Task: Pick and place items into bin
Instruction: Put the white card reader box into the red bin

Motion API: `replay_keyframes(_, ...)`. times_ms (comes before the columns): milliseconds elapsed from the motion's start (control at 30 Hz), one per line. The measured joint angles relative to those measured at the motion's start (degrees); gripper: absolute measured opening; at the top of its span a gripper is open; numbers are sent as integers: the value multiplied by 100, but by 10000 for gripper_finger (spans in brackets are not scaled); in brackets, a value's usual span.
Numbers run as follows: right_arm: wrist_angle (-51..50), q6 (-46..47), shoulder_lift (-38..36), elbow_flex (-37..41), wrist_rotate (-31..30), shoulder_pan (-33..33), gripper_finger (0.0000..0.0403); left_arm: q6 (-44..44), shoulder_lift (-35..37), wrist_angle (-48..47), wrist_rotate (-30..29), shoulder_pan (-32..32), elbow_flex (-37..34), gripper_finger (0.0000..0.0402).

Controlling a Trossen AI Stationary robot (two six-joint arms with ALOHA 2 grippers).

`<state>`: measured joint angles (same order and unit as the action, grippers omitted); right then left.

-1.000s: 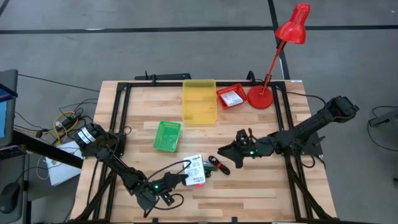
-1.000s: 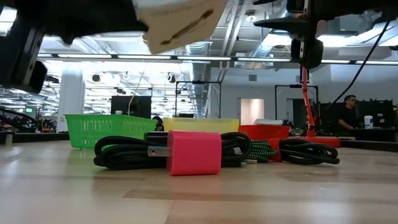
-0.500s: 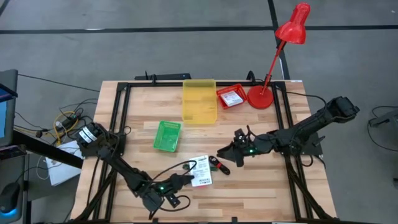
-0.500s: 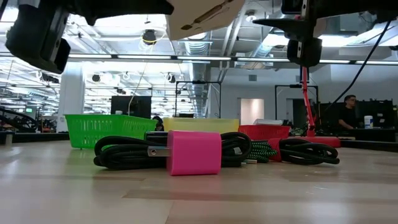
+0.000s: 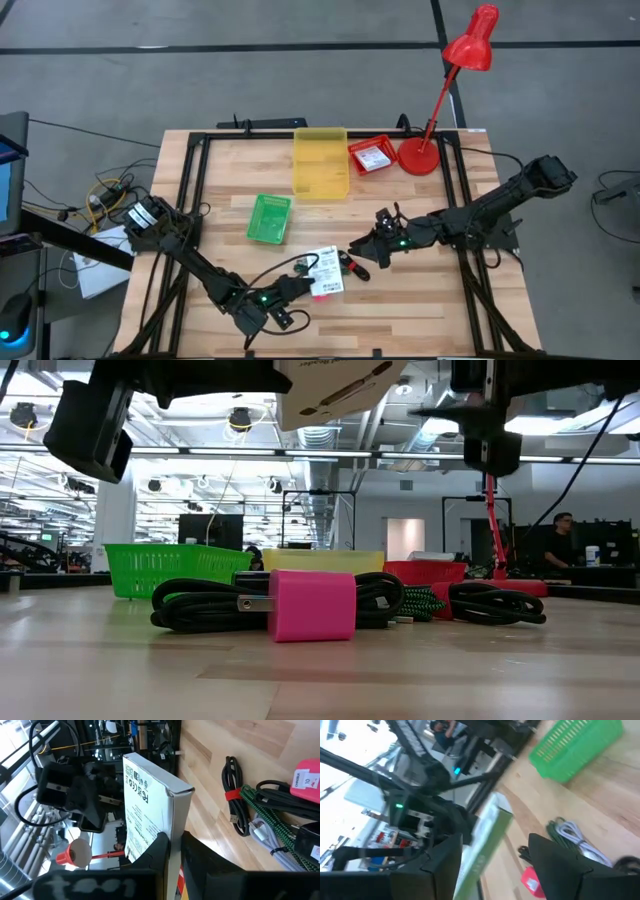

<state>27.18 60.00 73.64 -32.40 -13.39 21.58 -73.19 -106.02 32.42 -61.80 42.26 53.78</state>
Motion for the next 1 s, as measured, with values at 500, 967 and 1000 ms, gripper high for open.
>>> replay_keyframes(500, 1230, 256, 1616, -684, 702, -131, 214, -17, 0, -4, -1, 0, 0, 18)
replay_keyframes(967, 1123, 147, 2237, -1266, 1185, -315, 77, -113, 4, -18, -64, 12, 2, 21)
replay_keyframes(1000, 1127, 147, 2237, -1266, 1182, -318, 58, -154, 4, -38, -59, 16, 2, 24)
